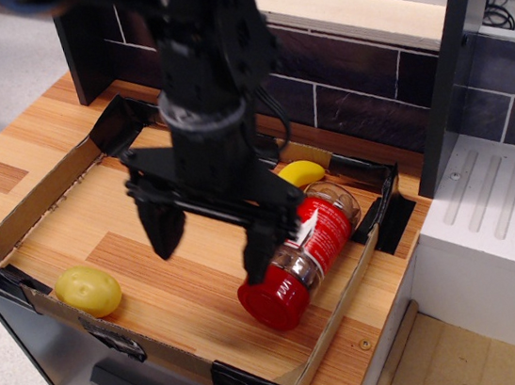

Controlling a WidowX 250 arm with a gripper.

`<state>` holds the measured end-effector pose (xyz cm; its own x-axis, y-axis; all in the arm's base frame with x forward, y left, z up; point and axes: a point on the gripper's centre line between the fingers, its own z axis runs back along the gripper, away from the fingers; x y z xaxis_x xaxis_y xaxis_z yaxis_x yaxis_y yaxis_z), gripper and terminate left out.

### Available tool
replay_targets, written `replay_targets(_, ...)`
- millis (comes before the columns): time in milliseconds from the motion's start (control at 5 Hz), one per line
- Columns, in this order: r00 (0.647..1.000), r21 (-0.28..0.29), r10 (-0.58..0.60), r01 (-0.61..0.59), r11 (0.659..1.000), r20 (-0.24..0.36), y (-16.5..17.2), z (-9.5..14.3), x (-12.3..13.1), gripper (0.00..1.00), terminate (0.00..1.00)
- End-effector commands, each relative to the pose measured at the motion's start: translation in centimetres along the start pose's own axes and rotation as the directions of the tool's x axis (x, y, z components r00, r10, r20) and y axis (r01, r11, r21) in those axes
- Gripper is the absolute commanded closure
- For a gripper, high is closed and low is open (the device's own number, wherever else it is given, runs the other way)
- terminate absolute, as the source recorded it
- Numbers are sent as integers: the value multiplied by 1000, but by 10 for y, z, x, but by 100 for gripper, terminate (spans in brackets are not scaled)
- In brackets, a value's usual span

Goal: Upright basil bottle

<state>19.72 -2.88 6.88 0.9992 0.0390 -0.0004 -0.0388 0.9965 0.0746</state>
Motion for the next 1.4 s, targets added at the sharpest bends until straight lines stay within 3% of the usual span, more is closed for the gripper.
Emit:
replay_targets(0, 998, -39, -25, 27, 999, 57, -19, -6, 2, 0, 0)
replay_targets(1200, 995, 69, -86, 83, 994, 46, -19, -52, 7, 0, 0)
